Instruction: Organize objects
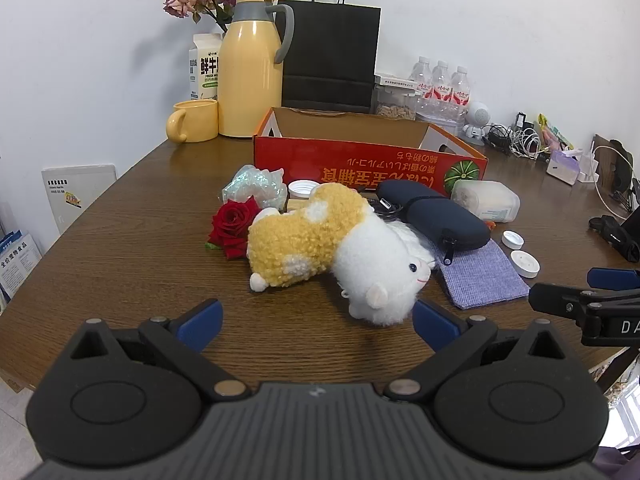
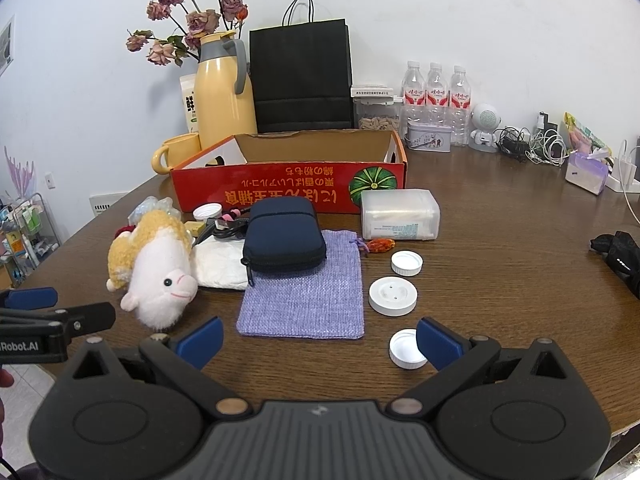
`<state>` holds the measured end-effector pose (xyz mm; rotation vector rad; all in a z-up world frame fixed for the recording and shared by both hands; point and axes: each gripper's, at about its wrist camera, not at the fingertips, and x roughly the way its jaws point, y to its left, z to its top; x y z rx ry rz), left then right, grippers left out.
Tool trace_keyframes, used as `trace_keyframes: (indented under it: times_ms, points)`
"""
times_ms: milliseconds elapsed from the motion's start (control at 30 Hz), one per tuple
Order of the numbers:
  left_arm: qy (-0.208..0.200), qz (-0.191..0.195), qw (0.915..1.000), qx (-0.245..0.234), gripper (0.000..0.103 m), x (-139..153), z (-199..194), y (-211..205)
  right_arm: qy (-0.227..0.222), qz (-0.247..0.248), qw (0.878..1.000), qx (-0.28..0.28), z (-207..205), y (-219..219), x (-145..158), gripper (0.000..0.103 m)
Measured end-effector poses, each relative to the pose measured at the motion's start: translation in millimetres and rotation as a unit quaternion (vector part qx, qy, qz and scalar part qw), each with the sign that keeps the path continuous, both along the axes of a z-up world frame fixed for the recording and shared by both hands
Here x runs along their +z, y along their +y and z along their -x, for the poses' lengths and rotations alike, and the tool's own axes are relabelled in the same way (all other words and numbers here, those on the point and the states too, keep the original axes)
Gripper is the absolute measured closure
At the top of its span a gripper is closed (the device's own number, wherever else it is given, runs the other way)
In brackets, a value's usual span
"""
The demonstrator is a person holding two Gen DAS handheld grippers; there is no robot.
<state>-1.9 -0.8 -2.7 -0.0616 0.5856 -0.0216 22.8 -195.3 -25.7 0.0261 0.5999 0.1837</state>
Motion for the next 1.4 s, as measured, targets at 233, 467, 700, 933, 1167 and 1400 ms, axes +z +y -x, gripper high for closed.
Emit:
trace_keyframes:
  times_ms: [233,467,700,933,1167,1400]
  points:
    - [0.002,0.002,1.0000,0.001,0.000,-1,-2,2,0.001,-0.001,1.000,0.000,-1,-1,1,0.000]
    - [0.005,0.002,1.0000,0.003,0.000,-4,-9,1,0.000,0.013,1.000,-0.004,-6,-9,-10,0.000]
    - [0.013,0.002,0.9999,0.011,0.000,-9,-21,-4,0.000,0.048,0.999,-0.005,-19,-39,-29,0.015]
    - [0.014,0.009,0.9998,0.014,0.000,-9,-38,-14,0.002,0.032,0.999,0.019,-30,-57,-40,0.052]
    - [0.023,0.017,0.9995,0.017,0.000,-11,-54,-26,-0.013,0.033,0.999,0.032,-27,-64,-43,0.053]
    - [0.025,0.028,0.9987,0.034,0.000,-11,-65,-32,-0.027,0.031,0.997,0.059,-25,-66,-44,0.076]
